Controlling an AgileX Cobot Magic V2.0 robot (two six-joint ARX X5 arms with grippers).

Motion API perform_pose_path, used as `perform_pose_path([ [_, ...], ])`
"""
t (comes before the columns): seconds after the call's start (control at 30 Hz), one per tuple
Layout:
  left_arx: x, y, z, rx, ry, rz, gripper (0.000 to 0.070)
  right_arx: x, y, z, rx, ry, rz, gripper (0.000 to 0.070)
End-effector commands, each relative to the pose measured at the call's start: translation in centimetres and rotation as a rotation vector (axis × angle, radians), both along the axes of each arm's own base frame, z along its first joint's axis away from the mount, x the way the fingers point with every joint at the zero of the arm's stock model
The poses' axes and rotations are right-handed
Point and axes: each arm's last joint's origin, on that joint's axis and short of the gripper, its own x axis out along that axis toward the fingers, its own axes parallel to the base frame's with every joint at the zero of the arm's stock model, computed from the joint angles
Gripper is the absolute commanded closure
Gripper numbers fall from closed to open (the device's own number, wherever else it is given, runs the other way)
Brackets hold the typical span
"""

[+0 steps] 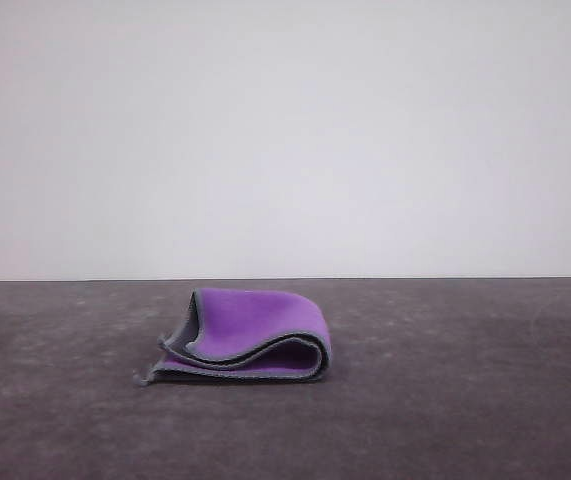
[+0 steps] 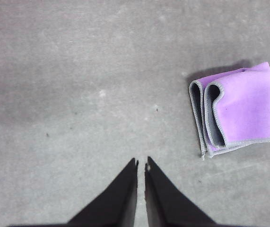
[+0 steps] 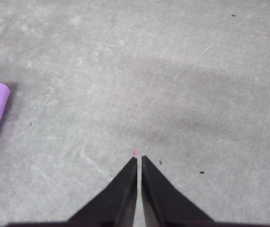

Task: Fold clothes

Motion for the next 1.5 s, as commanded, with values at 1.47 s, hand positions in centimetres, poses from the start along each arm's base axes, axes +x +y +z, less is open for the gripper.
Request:
perform_pose_path([
  [1.47, -14.4, 2.7, -16.7, -0.009, -0.782, 0.277, 0.0683, 0.3, 0.0, 0.1, 0.006, -0.005, -0.007, 0.0688],
])
